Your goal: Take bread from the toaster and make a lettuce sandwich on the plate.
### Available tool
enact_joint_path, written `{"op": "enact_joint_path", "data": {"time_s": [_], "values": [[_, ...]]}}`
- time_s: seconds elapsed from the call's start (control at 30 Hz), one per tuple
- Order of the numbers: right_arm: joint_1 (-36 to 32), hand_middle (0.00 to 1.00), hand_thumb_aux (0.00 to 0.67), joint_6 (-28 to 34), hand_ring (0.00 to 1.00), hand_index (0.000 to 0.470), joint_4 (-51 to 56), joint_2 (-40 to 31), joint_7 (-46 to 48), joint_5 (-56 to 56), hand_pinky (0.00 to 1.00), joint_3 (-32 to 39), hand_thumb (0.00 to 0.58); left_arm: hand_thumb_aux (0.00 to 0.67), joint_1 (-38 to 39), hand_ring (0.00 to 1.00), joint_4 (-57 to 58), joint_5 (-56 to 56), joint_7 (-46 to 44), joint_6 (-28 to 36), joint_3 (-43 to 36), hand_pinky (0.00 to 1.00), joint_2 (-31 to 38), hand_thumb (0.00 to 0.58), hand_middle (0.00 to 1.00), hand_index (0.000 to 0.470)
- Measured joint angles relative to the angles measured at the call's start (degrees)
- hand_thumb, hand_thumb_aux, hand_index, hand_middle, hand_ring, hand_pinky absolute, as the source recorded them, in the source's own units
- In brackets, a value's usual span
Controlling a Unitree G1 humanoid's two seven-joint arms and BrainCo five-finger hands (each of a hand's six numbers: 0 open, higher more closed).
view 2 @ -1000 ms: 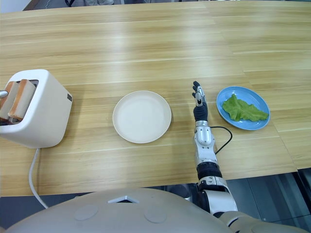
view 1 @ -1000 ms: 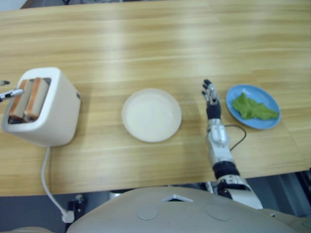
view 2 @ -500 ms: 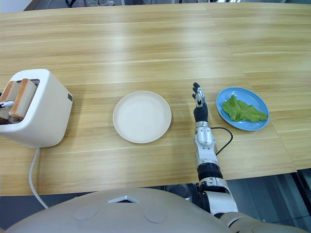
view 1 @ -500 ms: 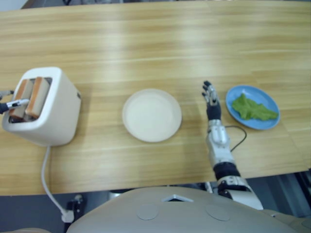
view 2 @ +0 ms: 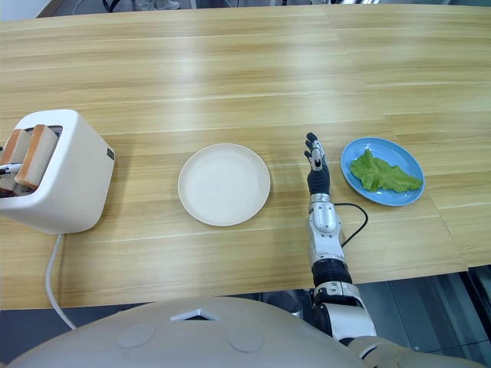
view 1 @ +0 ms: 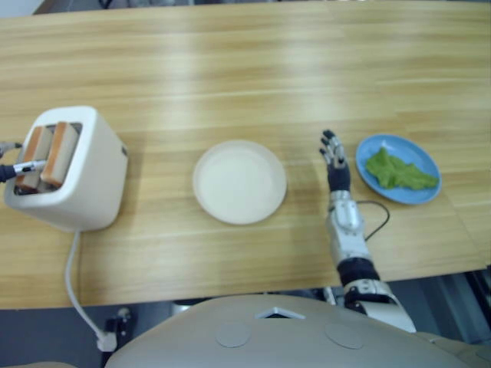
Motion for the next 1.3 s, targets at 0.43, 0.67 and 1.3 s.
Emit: {"op": "enact_joint_path", "data": {"time_s": [0.43,0.67,1.3], "values": [[0.1,0.0,0.0,1.2,0.0,0.0,0.4,0.4,0.1,0.7,0.0,0.0,0.0,0.0,0.7,0.0,-5.1,5.9,1.2,0.6,2.6,0.0,0.0,0.0,0.0,0.0],[0.1,0.0,0.0,1.9,0.0,0.0,0.7,0.5,0.1,0.7,0.0,0.2,0.0,0.0,0.6,0.0,-4.8,6.9,1.8,-0.4,2.8,0.0,0.0,0.0,0.0,0.0],[0.8,0.0,0.0,2.4,0.0,0.0,0.6,0.7,0.2,0.9,0.0,0.5,0.0,0.05,1.6,0.0,-2.0,6.8,-0.4,-1.8,2.1,0.0,0.0,0.083,0.0,0.034]]}}
